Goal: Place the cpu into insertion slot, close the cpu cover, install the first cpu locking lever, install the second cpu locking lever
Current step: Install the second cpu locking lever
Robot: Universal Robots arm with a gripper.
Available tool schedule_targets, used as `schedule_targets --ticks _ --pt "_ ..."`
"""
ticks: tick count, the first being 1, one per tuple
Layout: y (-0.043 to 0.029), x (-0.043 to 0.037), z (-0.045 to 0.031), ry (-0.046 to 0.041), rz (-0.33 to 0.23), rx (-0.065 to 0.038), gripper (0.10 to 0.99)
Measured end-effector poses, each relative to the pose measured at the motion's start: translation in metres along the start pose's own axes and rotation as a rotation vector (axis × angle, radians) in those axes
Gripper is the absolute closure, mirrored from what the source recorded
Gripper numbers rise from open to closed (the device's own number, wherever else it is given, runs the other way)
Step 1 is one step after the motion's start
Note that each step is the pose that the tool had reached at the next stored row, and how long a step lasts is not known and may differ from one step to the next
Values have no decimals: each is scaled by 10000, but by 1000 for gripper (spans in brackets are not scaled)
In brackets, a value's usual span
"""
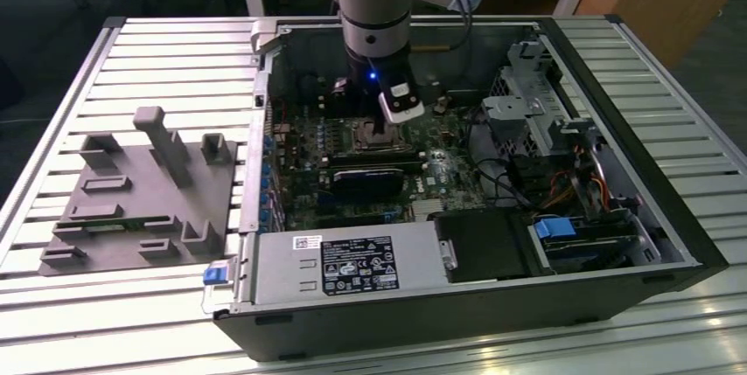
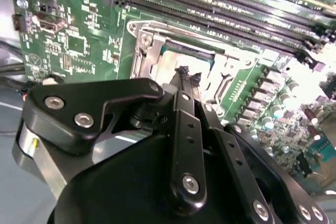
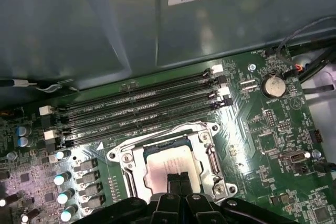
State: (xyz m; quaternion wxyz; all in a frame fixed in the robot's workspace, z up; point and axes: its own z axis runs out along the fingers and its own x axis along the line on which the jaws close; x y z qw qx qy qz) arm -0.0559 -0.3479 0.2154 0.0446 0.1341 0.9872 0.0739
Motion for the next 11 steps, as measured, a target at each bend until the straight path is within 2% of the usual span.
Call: schedule_targets --ticks 4,11 --pt "8 -3 -47 0 0 1 984" --pt "9 -4 -53 0 -1 0 984"
